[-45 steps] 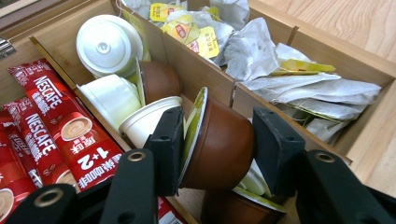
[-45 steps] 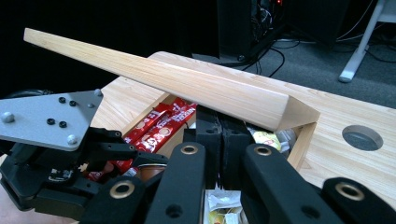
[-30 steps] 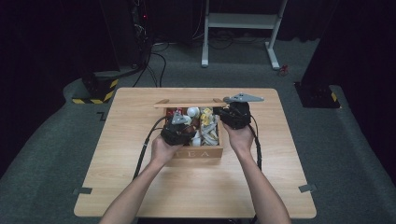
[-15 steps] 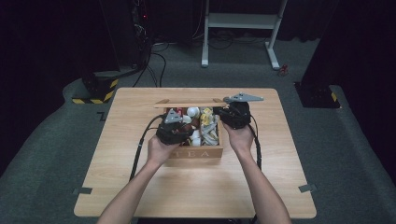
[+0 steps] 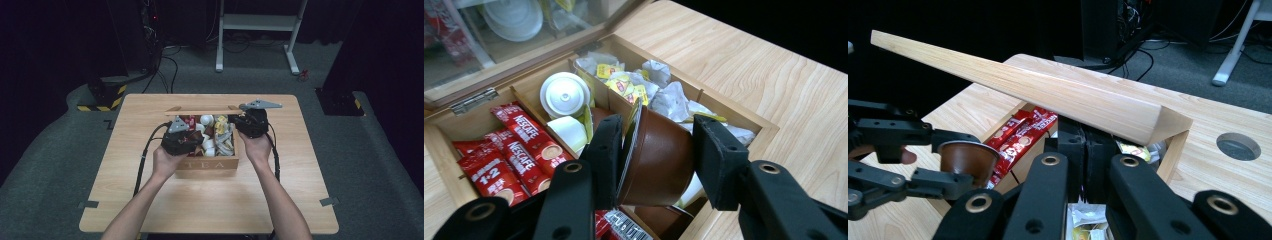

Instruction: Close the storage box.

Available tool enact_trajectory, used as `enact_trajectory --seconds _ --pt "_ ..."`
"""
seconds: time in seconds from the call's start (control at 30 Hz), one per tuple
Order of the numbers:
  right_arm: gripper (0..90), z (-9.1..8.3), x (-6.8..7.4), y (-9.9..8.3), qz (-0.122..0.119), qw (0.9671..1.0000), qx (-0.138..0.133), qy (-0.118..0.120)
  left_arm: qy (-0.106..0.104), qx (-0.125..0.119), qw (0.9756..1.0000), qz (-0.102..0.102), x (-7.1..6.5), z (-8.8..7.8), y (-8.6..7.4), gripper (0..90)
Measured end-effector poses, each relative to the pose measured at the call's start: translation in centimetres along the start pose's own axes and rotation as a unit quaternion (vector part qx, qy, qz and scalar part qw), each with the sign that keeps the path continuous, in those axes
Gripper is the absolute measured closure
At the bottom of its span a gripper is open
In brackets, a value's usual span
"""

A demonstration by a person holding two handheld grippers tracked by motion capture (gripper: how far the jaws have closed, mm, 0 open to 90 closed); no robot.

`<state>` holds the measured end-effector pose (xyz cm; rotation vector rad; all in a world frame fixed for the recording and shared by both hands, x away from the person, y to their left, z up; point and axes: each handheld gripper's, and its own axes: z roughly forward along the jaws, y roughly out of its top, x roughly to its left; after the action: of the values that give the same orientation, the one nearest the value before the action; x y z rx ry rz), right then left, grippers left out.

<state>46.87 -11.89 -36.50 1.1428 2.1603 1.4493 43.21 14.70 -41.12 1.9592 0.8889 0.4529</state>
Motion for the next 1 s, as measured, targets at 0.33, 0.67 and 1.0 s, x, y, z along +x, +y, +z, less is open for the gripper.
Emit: enact_trajectory --seconds 0.33,0.67,1.0 --pt "88.4 0.0 0.0 0.1 -0.001 1.0 0.001 -0.001 0.007 -0.015 0.9999 -0.002 0.4 -1.4 -0.1 56.9" --pt "88.1 0.1 0.0 0.1 -0.001 1.0 0.003 -0.001 0.011 -0.027 0.9996 -0.008 1.1 -2.8 -0.7 57.2" --pt "87.9 0.1 0.0 0.1 -0.001 1.0 0.003 -0.001 0.019 -0.031 0.9992 -0.015 1.8 -4.3 -1.4 57.3"
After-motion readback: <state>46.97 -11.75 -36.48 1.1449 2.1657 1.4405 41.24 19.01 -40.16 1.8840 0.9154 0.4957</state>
